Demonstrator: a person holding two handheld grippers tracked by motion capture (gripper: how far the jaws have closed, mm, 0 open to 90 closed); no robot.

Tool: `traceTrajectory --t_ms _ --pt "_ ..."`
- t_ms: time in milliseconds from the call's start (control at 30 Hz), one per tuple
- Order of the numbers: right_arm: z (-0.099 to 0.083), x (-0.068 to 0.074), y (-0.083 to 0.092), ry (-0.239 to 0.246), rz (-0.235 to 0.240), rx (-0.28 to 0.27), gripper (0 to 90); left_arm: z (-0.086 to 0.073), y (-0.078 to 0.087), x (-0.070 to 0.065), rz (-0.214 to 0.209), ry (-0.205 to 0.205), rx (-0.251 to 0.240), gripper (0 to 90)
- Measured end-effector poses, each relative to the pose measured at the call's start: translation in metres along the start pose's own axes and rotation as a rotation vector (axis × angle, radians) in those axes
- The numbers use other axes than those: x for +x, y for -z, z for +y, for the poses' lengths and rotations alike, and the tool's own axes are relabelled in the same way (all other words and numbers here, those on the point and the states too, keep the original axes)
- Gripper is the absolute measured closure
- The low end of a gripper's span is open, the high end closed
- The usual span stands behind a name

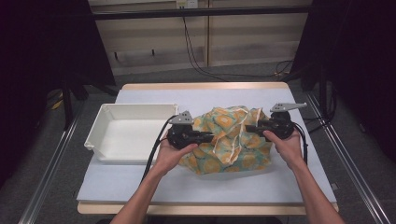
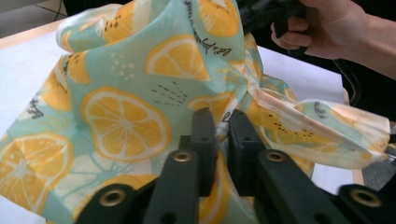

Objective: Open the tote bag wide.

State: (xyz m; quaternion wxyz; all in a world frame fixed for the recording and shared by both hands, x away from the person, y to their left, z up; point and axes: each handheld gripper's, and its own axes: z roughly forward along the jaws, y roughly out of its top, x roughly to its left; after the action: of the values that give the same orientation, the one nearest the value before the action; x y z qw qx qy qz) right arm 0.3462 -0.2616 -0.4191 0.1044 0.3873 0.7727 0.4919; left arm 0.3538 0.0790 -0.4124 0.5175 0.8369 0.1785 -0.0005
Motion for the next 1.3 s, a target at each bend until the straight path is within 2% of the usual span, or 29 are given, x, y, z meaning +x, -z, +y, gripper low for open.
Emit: traceTrajectory --t_ms 33,67,100,200,367,433,600,767,800,933,967,1000,1067,1100,1200,1233,1300 --pt "-0.001 0.001 0.000 -0.003 0.004 -0.004 78.5 -0.002 0.000 -0.001 -0.002 0.003 -0.008 86.2" --pt "-0.001 0.002 0.001 -0.007 0.011 -0.010 85.9 -0.004 0.002 -0.002 0.015 0.002 -0.013 88.5" --pt "-0.002 0.004 0.005 -0.008 -0.005 -0.022 89.1 -0.005 0.004 -0.002 0.012 0.009 -0.014 89.5" --pt "-0.004 0.006 0.011 -0.003 -0.017 -0.024 89.8 -0.010 0.012 -0.002 0.014 0.022 -0.026 89.7" --pt "-0.012 0.009 0.031 0.002 -0.046 -0.008 90.0 -0.013 0.030 -0.003 0.031 0.032 -0.055 89.8" --pt "-0.018 0.008 0.045 -0.009 -0.058 -0.019 90.0 -0.015 0.035 -0.004 0.045 0.017 -0.046 89.8" --pt "-0.028 0.004 0.061 -0.035 -0.063 -0.018 90.0 -0.023 0.045 -0.006 0.062 0.028 -0.034 89.7" --pt "-0.039 0.011 0.083 -0.019 -0.105 -0.002 90.0 -0.028 0.053 -0.007 0.064 0.038 -0.037 89.6" --pt "-0.039 0.011 0.083 -0.019 -0.105 -0.002 90.0 -0.029 0.054 -0.007 0.063 0.042 -0.036 89.6" --pt "-0.049 0.013 0.102 -0.029 -0.140 -0.008 90.0 -0.034 0.055 -0.008 0.044 0.061 -0.048 89.5" --pt "-0.055 0.013 0.112 -0.054 -0.149 -0.017 90.0 -0.035 0.056 -0.009 0.032 0.065 -0.052 89.5" --pt "-0.055 0.013 0.112 -0.054 -0.149 -0.017 90.0 -0.035 0.056 -0.009 0.032 0.065 -0.052 89.5" --pt "-0.065 0.010 0.128 -0.073 -0.184 -0.022 90.0 -0.037 0.057 -0.012 0.030 0.071 -0.053 89.5" --pt "-0.065 0.010 0.128 -0.073 -0.184 -0.022 90.0 -0.037 0.058 -0.012 0.026 0.069 -0.048 89.5" --pt "-0.075 0.009 0.143 -0.095 -0.217 -0.026 90.0 -0.039 0.061 -0.014 0.010 0.083 -0.063 89.6" --pt "-0.077 0.009 0.147 -0.099 -0.221 -0.025 90.0 -0.041 0.063 -0.015 -0.012 0.094 -0.078 89.6" --pt "-0.083 0.008 0.154 -0.103 -0.246 -0.017 90.0 -0.043 0.065 -0.019 -0.006 0.083 -0.063 89.6"
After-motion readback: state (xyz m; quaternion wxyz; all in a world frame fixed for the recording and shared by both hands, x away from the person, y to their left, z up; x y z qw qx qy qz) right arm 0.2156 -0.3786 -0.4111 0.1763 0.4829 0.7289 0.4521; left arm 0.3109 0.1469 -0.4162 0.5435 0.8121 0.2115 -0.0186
